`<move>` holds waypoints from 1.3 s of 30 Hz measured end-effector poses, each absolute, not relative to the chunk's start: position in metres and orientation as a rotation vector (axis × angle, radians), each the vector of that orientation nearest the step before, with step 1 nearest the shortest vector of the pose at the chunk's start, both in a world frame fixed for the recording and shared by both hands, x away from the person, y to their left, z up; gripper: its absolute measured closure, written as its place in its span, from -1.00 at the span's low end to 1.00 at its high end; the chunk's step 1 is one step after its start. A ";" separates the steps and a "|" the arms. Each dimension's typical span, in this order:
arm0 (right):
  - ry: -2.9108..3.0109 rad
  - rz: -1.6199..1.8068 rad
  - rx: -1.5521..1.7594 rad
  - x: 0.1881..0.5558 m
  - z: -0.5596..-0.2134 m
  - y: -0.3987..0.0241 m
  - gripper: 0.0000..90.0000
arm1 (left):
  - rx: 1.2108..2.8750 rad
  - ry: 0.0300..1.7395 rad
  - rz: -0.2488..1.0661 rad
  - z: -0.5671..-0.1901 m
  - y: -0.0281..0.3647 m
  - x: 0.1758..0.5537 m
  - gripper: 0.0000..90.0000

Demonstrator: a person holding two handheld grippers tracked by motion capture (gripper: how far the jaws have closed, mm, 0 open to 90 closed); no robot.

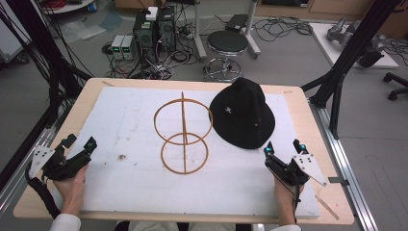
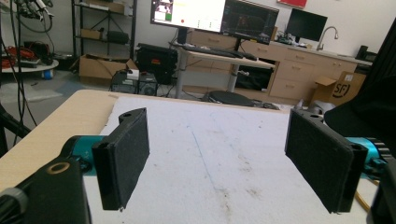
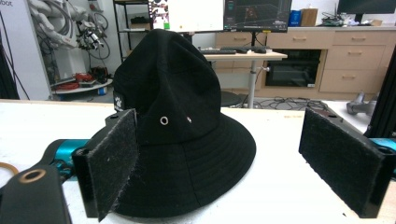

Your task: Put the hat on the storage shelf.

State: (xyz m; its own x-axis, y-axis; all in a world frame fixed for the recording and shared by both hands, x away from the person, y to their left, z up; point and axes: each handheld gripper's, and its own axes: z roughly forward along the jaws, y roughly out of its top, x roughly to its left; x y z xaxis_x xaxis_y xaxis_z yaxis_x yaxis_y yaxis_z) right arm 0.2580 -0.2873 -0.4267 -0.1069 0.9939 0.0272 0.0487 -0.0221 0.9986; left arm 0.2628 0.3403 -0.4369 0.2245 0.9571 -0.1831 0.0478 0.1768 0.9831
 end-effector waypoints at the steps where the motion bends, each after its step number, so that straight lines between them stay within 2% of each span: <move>1: 1.311 1.285 1.208 0.258 -0.427 -0.287 -0.74 | 1.196 1.139 0.896 -0.437 0.341 0.263 -0.51; 39: 1.343 1.289 1.192 0.258 -0.423 -0.283 -0.74 | 1.191 1.135 0.868 -0.438 0.340 0.263 -0.50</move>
State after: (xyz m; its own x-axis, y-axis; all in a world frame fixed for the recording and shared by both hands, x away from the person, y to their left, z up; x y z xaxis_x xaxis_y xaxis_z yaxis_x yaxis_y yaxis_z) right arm 0.2578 -0.2835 -0.4234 -0.1323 0.9911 0.0144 0.0551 -0.0071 0.9985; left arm 0.2635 0.3399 -0.4384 0.2415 0.9494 -0.2008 0.0547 0.1932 0.9796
